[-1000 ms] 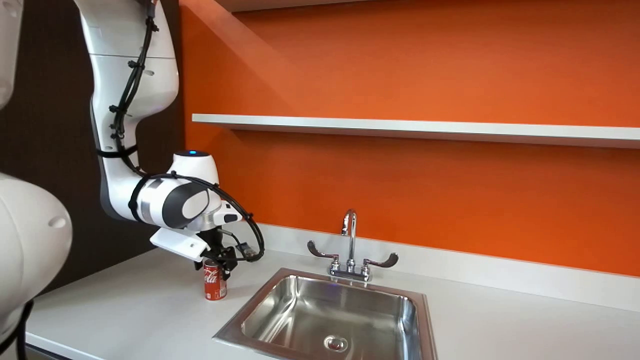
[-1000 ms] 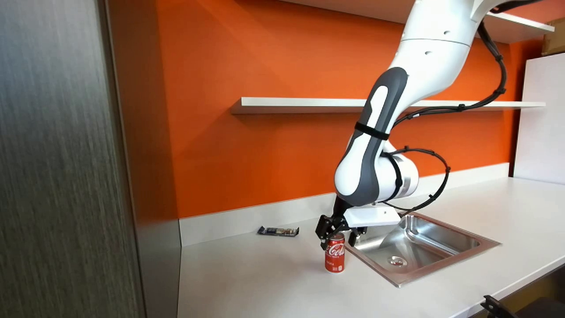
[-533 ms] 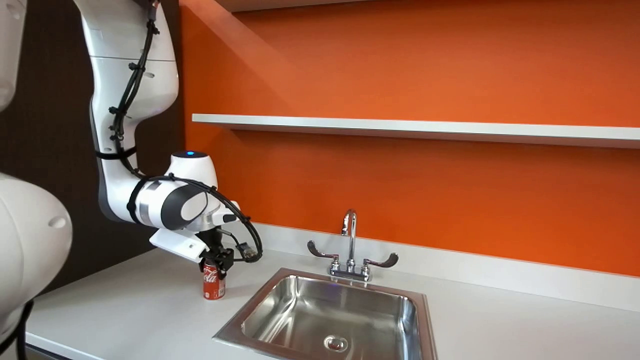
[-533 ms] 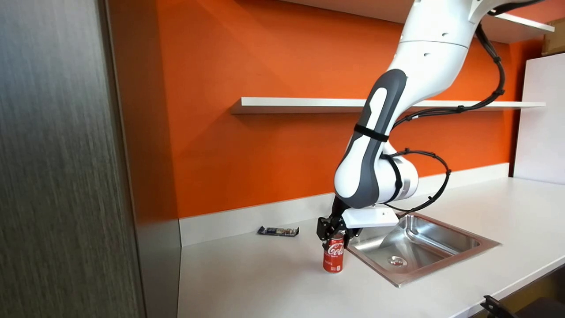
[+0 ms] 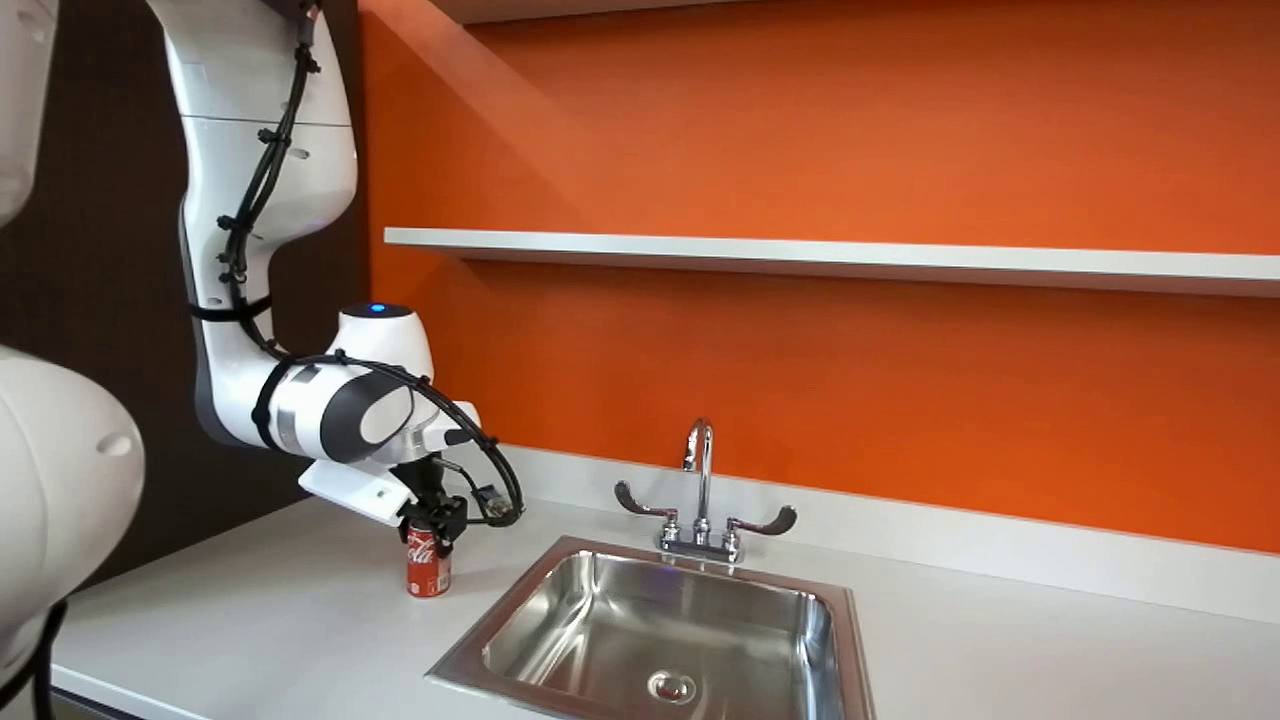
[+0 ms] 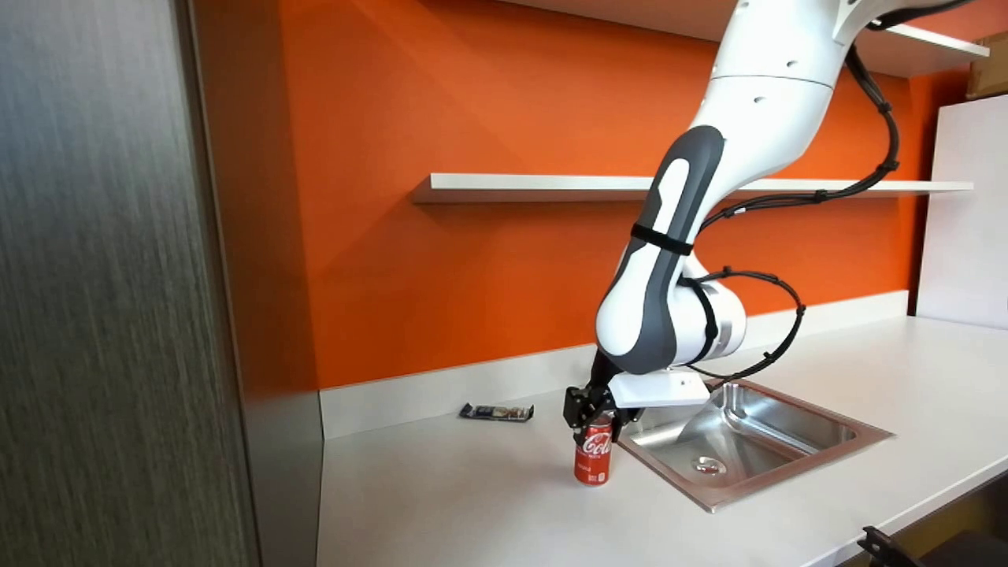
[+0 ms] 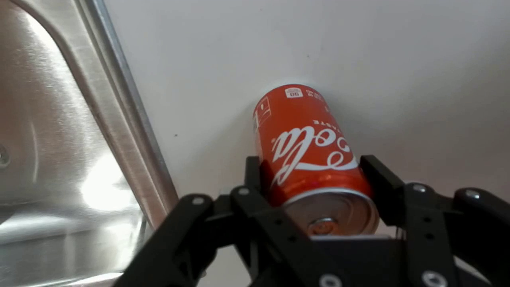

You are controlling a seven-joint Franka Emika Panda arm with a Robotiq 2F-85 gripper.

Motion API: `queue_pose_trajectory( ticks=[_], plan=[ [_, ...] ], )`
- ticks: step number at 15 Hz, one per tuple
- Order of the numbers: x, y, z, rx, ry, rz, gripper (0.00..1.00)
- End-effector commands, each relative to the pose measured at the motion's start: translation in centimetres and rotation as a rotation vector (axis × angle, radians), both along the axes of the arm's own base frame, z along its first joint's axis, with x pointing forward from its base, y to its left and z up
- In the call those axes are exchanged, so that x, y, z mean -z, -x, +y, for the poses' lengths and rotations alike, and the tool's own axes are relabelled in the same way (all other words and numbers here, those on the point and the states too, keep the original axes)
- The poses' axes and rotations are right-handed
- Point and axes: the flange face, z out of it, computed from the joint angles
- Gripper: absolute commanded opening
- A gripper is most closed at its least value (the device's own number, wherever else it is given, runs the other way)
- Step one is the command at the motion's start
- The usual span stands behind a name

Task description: Put the can on the bottom shelf

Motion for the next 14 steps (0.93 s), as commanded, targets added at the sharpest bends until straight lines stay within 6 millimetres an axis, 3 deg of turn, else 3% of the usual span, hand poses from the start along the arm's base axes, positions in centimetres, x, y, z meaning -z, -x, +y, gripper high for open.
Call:
queue_pose_trajectory(
  ticks=[1,9,10,14],
  plan=[
    [-2.0,0.9,-0.9,0.03,-0.001,-0.024,0.39],
    [-5.9,3.5,-5.2,0.059,0.02,-0.02,0.39],
    [-6.4,2.1,-5.8,0.054,0.033,-0.002,0.39],
    [-9.4,3.8,-5.9,0.001,0.114,0.073,0.39]
  ],
)
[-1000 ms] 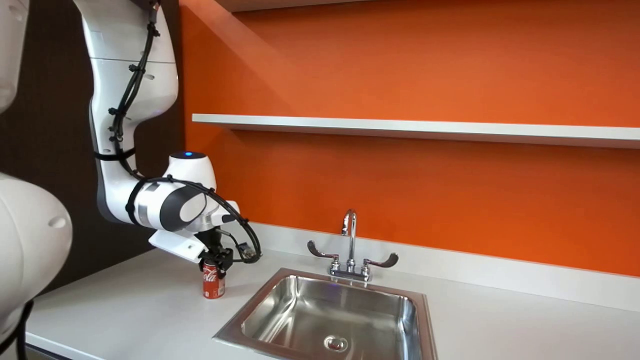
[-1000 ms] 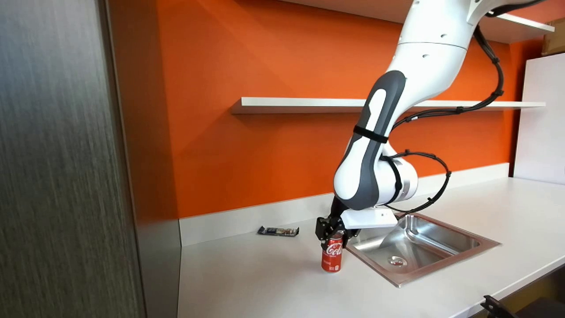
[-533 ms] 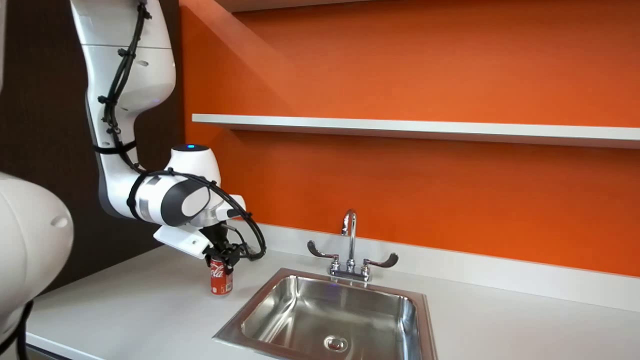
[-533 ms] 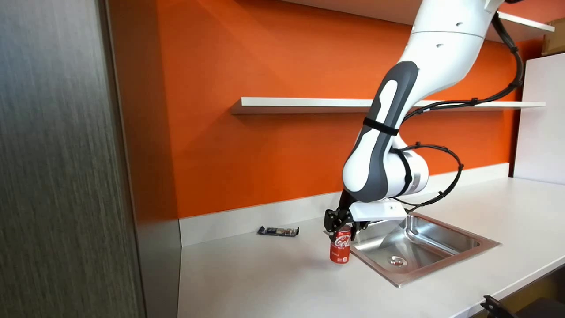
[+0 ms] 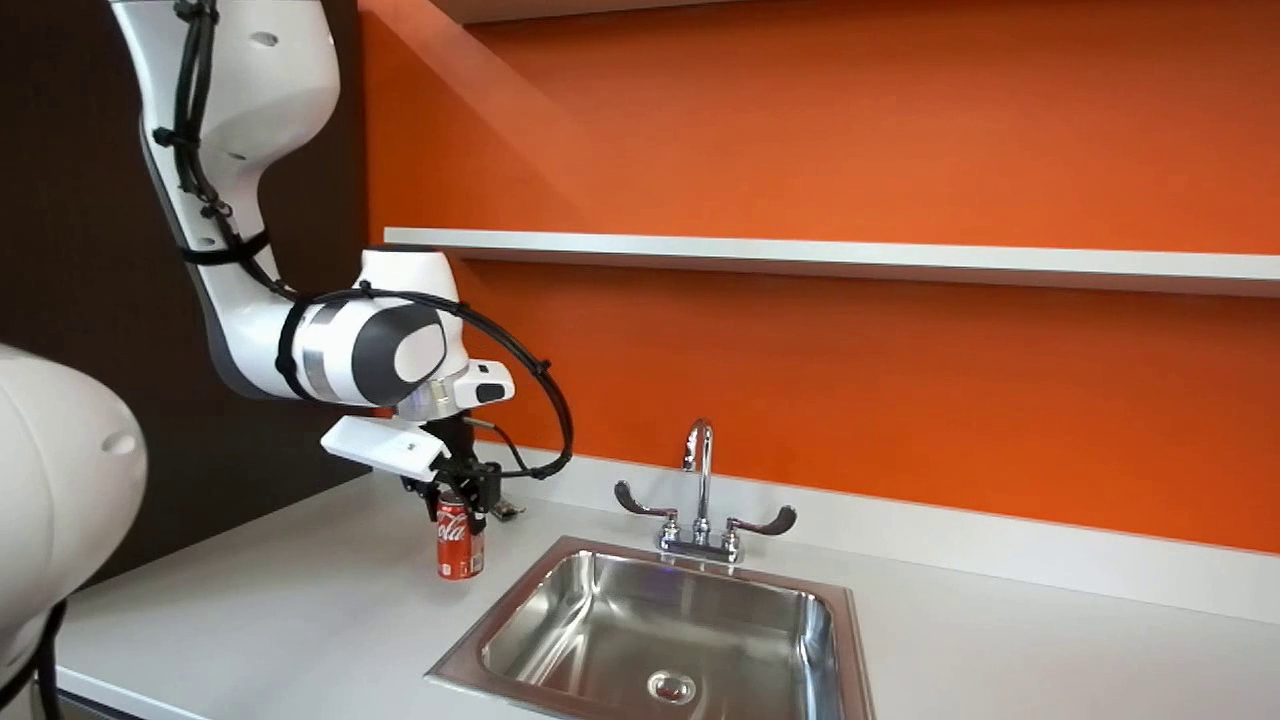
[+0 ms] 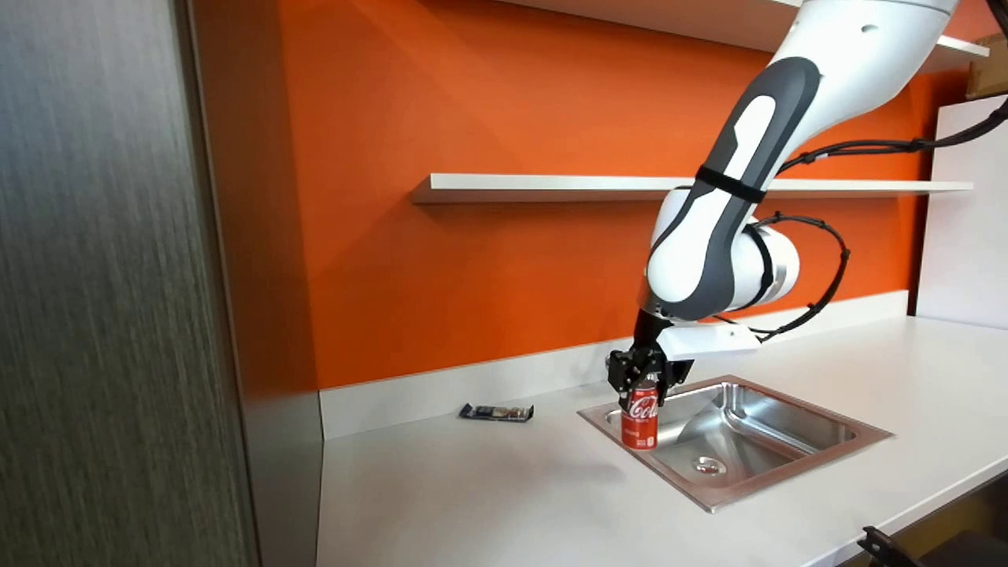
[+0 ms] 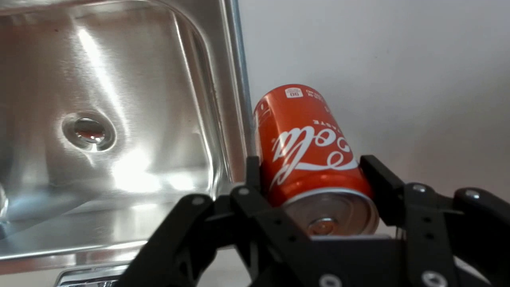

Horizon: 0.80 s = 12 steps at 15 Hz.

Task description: Put the can on the bottom shelf

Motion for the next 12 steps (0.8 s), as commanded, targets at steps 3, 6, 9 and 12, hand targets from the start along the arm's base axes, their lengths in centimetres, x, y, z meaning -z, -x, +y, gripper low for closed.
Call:
queue_pose_trajectory(
  ticks=[3,6,9,12],
  plan=[
    [-6.1,2.2,1.3,-0.031,0.063,0.091,0.39],
    [-9.8,2.9,2.5,-0.045,0.058,0.118,0.39],
    [-13.8,3.5,3.1,-0.042,0.051,0.122,0.39],
    [-18.3,4.0,3.4,-0.038,0.047,0.114,0.39]
  ],
)
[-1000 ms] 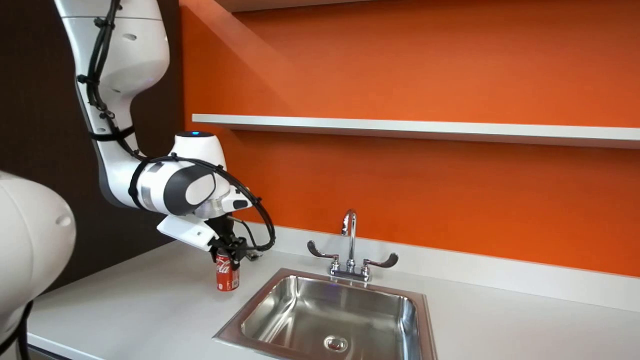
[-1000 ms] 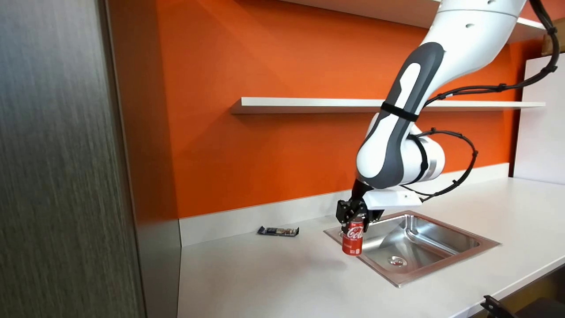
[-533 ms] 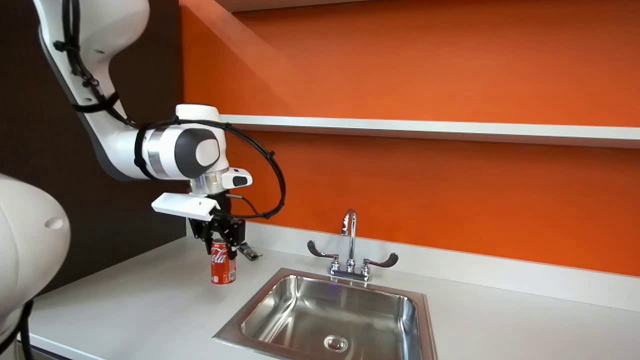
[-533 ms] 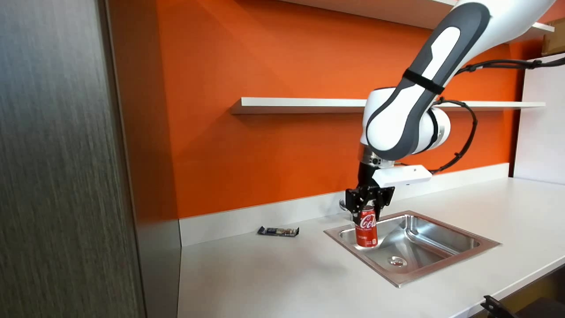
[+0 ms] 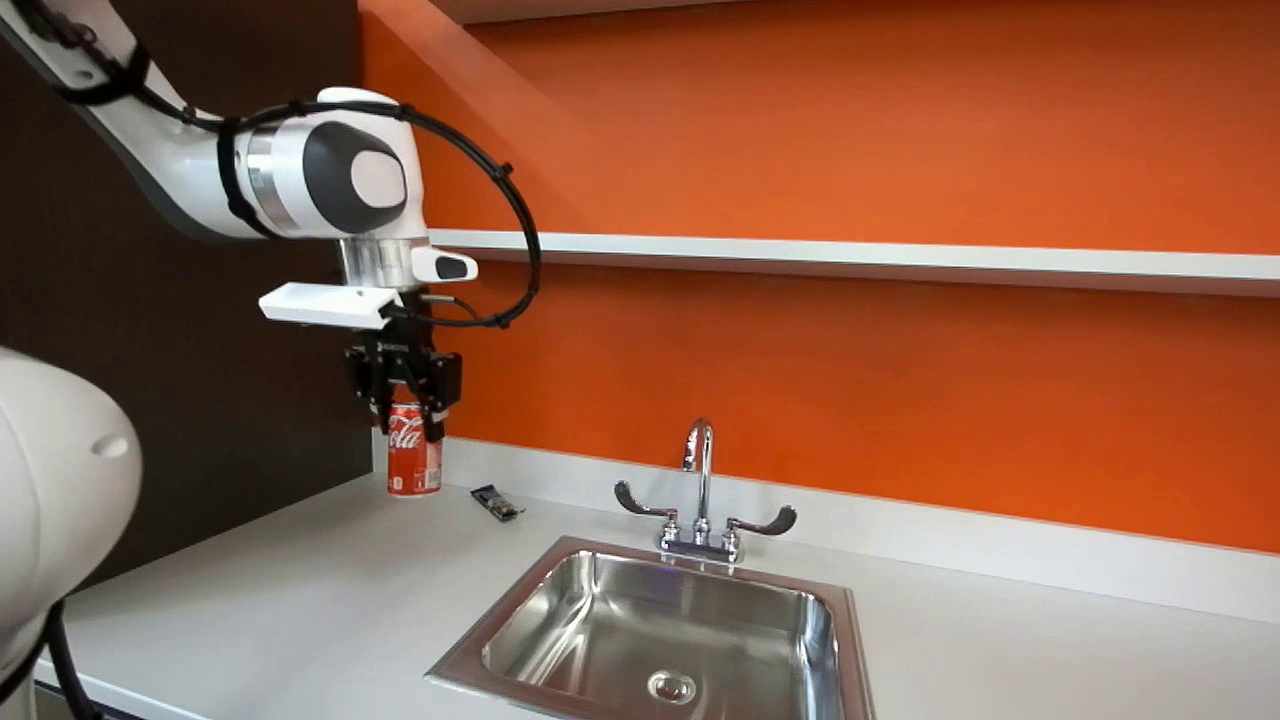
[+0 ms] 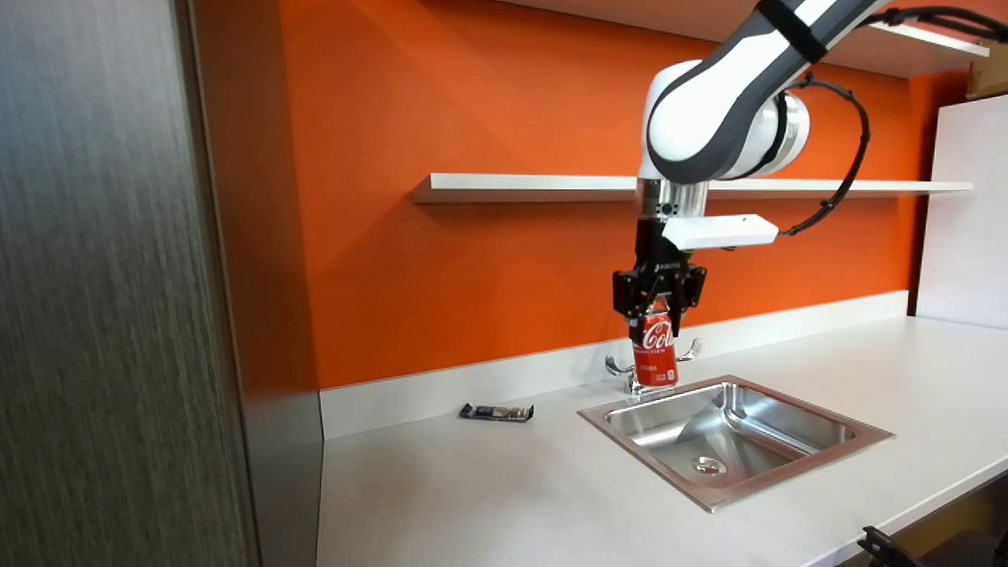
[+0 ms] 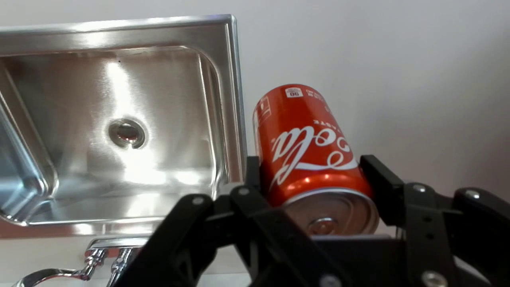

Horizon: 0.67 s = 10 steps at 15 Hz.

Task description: Put the can on the bottom shelf

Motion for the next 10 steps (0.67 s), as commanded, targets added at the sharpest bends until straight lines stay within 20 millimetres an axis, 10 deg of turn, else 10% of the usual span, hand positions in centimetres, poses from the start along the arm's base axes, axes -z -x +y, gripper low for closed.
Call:
queue_pose_trajectory(
  ticks=[1,10],
  plan=[
    [-6.2,1.0,0.6,-0.003,-0.007,-0.018,0.39],
    [-18.8,1.9,1.4,-0.009,-0.013,-0.142,0.39]
  ],
)
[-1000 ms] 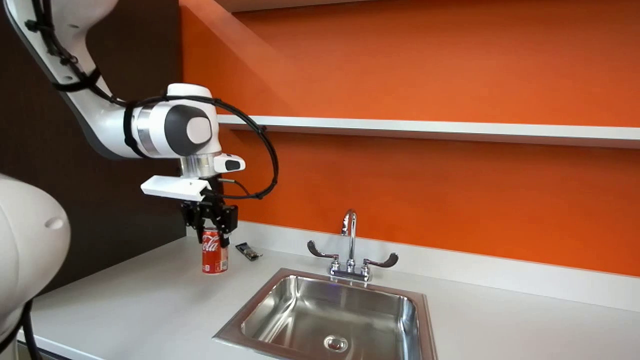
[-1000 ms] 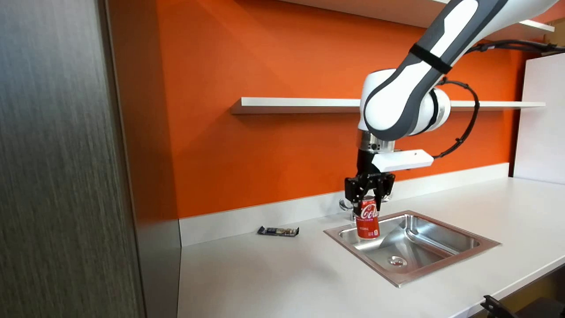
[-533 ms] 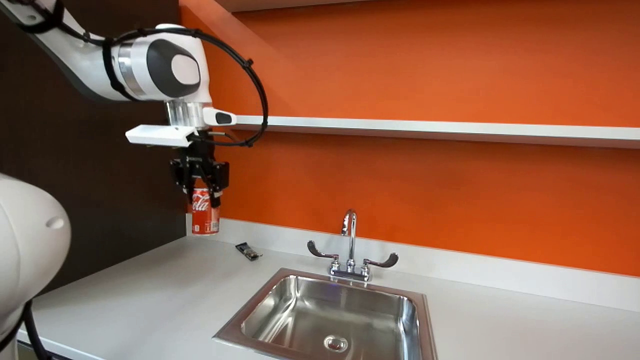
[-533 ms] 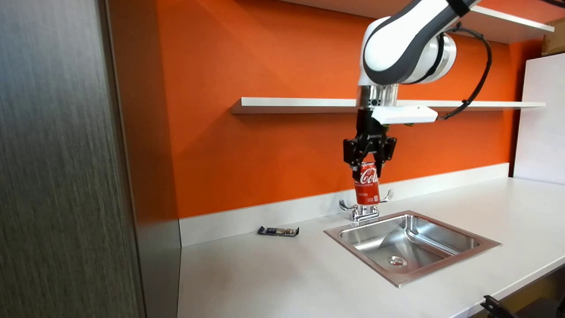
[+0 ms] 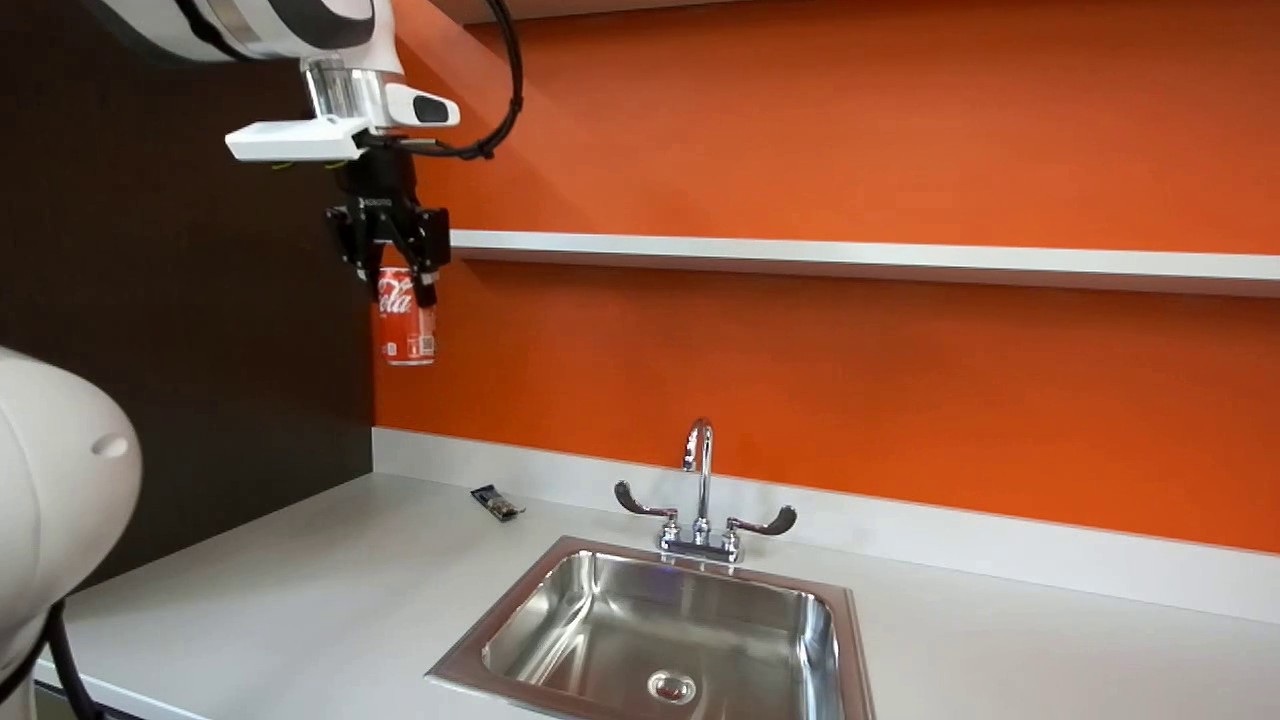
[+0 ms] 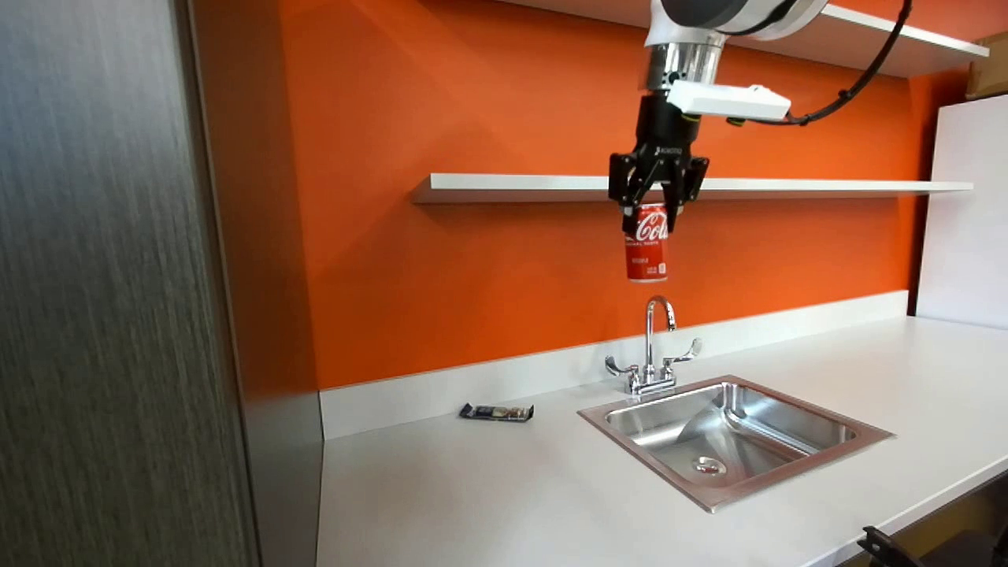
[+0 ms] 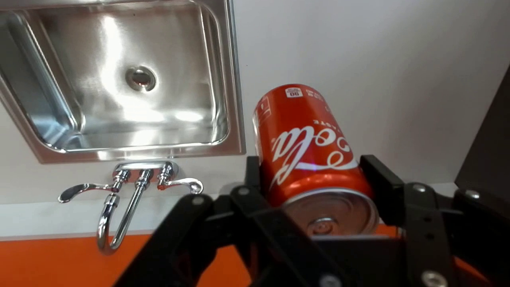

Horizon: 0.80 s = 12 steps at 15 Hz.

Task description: Put the can on the bottom shelf

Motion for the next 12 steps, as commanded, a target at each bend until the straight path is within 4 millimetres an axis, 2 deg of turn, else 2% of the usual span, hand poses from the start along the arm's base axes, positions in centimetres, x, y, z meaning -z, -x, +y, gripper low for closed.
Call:
queue_pose_trajectory(
  ticks=[1,6,12],
  plan=[
    [-5.3,0.3,0.6,-0.013,-0.008,-0.045,0.39],
    [-11.1,-0.5,1.2,-0.029,-0.031,-0.137,0.39],
    [-15.9,-0.7,3.3,-0.05,-0.056,-0.241,0.39]
  ],
)
